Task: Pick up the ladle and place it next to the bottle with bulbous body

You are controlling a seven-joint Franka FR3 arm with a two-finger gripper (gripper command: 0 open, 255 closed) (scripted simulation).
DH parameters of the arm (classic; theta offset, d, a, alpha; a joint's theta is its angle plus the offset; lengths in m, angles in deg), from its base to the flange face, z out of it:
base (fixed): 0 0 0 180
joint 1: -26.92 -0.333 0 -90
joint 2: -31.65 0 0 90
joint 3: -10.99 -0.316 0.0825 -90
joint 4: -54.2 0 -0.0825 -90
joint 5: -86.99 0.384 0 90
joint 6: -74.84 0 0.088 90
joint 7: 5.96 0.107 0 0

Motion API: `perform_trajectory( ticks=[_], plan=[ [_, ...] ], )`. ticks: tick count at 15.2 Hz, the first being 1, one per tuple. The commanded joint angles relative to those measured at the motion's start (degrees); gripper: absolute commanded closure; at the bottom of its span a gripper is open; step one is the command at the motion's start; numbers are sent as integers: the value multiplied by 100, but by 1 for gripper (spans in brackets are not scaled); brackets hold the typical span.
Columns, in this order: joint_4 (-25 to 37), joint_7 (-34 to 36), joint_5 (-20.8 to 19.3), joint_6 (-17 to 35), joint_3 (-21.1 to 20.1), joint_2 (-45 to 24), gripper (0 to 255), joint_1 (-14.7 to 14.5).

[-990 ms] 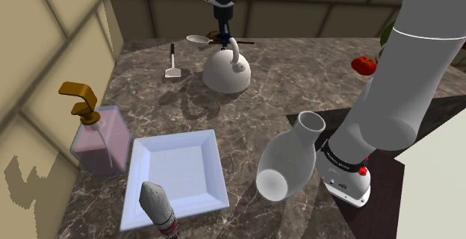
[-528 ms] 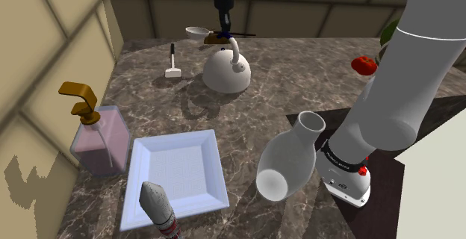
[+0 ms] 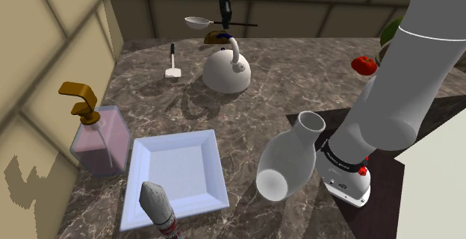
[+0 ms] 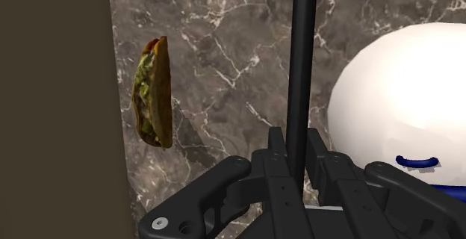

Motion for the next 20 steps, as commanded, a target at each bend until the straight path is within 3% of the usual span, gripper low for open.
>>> perform_trajectory(
  ticks=[1,20],
  plan=[
    [121,-10,-4,-161,-1,39,255,-5],
    [1739,-205,53,-1653,12,-77,255,18]
  ],
)
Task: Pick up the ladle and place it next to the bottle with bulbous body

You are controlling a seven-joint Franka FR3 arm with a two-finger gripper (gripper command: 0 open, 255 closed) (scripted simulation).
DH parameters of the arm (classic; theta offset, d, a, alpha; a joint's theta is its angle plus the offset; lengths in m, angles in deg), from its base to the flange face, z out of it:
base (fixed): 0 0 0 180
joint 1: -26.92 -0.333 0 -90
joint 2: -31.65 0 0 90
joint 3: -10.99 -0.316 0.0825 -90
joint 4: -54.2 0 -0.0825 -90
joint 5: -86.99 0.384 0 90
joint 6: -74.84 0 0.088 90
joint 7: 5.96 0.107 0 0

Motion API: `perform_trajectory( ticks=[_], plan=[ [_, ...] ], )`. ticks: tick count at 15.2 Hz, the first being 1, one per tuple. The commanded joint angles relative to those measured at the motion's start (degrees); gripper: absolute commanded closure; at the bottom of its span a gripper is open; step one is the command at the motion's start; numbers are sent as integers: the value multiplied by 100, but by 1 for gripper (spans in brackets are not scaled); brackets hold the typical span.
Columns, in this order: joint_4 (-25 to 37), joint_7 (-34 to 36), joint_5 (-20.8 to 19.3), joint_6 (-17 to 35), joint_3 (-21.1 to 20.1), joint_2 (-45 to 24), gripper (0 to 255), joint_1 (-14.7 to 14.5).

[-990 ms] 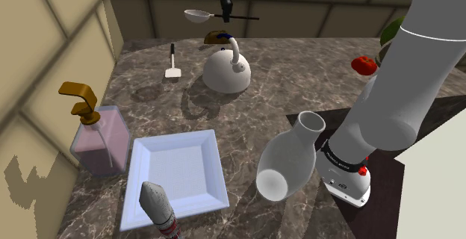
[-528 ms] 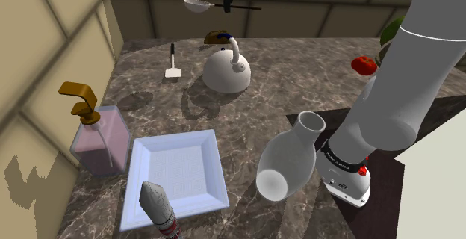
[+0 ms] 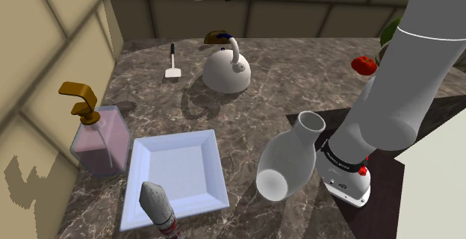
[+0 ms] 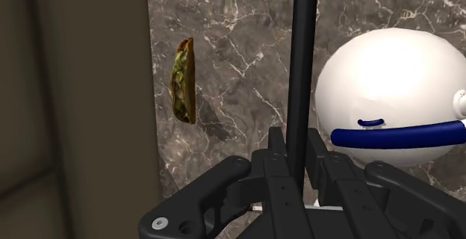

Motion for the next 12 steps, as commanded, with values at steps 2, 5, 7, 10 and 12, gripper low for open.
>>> perform_trajectory(
  ticks=[2,5,7,10,12],
  plan=[
    [330,-48,16,-268,8,-62,255,16],
    [687,-90,38,-535,13,-151,255,32],
    [946,-121,54,-721,18,-224,255,45],
    [1371,-170,84,-1014,25,-355,255,71],
    [1615,-197,102,-1175,30,-437,255,89]
  ],
)
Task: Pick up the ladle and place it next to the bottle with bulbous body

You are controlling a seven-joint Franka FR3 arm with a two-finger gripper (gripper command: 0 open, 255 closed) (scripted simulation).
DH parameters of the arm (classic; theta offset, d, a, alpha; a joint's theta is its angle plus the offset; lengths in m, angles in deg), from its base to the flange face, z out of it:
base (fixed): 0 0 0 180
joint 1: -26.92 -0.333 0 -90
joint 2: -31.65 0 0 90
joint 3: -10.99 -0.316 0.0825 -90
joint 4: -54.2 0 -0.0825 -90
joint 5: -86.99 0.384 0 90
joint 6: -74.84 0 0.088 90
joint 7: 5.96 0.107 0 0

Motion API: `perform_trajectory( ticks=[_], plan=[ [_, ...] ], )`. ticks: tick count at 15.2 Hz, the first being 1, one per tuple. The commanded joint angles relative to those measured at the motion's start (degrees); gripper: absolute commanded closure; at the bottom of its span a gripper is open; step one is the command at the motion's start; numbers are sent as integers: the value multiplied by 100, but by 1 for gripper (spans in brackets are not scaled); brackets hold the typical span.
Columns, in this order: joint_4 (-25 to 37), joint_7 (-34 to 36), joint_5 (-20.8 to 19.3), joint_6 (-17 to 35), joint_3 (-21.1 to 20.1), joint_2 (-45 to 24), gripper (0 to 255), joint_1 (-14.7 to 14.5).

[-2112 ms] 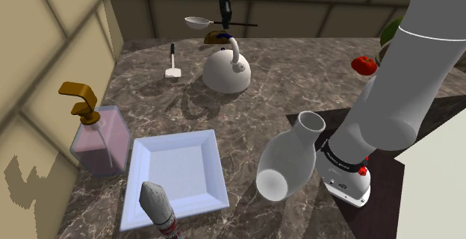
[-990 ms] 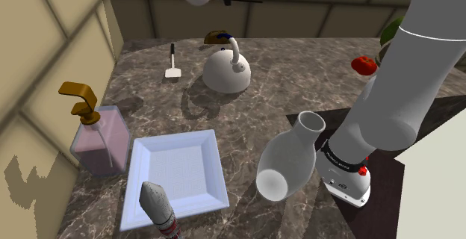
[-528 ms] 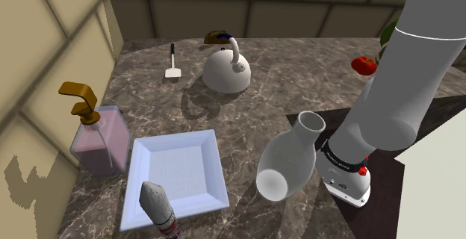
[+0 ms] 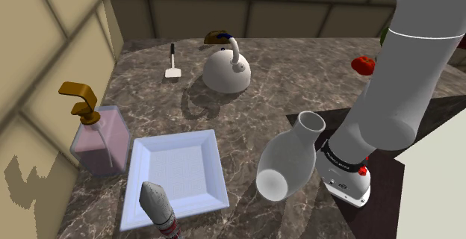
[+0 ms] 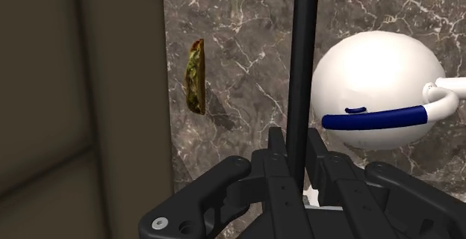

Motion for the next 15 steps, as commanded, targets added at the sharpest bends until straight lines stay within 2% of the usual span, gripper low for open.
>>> perform_trajectory(
  ticks=[1,7,15],
  plan=[
    [-286,80,-65,21,-22,257,255,-79],
    [-2175,694,-404,346,-266,1772,255,-470],
    [-3841,1493,-538,289,-759,3384,255,-753]
  ],
)
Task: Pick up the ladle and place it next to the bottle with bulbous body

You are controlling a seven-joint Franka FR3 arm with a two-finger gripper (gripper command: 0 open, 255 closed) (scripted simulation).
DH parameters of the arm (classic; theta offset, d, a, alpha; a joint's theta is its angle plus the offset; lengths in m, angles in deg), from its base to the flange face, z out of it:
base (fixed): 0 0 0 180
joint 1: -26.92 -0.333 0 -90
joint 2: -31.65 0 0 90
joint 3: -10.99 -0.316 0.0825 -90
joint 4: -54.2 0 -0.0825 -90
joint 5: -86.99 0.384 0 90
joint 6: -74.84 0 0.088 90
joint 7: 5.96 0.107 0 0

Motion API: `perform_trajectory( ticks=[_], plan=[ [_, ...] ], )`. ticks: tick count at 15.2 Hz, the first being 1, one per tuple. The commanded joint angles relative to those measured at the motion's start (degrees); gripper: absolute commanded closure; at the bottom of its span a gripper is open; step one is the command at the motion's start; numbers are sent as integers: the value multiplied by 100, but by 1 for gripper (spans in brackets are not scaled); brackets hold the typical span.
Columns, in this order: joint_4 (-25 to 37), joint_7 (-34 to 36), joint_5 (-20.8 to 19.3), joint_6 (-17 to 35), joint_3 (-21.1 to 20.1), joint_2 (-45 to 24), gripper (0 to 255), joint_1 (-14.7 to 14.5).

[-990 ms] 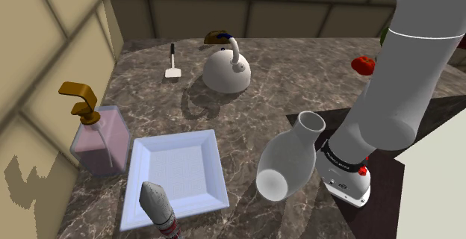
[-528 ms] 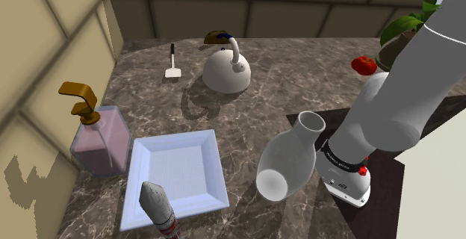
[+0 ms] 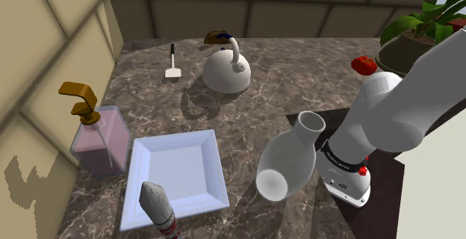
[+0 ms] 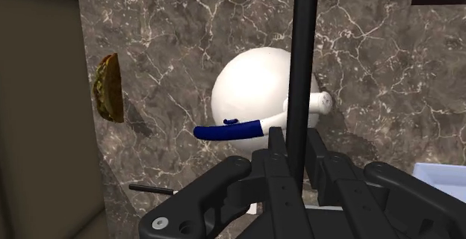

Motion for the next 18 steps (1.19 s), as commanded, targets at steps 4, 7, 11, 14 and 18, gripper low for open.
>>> perform_trajectory(
  ticks=[4,7,11,14,18],
  plan=[
    [-795,478,58,-196,-354,913,255,-140],
    [-1176,763,160,-349,-584,1402,255,-226],
    [-1586,1145,363,-595,-910,2003,255,-347],
    [-1833,1456,573,-815,-1186,2436,255,-451],
    [-2236,1485,586,-541,-1186,2564,255,-464]
  ],
)
